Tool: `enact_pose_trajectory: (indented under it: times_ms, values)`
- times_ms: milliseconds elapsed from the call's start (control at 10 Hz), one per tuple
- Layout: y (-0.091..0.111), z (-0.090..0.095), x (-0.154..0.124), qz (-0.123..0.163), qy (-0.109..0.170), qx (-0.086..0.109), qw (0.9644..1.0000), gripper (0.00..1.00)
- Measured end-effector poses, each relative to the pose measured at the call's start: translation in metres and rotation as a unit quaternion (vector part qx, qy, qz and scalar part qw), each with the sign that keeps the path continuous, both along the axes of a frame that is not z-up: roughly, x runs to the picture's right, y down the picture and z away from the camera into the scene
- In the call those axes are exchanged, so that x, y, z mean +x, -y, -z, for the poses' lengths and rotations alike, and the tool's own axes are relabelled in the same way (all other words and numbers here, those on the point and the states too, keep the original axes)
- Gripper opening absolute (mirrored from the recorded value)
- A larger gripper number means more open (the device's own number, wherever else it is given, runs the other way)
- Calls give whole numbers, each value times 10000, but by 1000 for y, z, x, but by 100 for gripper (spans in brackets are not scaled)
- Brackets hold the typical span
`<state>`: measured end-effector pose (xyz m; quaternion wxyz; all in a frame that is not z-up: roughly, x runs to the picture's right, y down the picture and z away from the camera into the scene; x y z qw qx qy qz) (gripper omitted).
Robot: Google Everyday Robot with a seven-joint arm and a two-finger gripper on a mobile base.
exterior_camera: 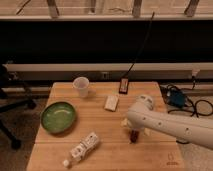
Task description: Drag the pepper across the table
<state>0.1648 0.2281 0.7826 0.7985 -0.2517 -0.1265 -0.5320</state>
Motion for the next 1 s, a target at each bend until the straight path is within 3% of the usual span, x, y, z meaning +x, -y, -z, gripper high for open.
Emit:
enact_pose_trajectory:
  times_ms: [1000]
  values:
    - [0,-4,-5,330,190,-12,9993,80]
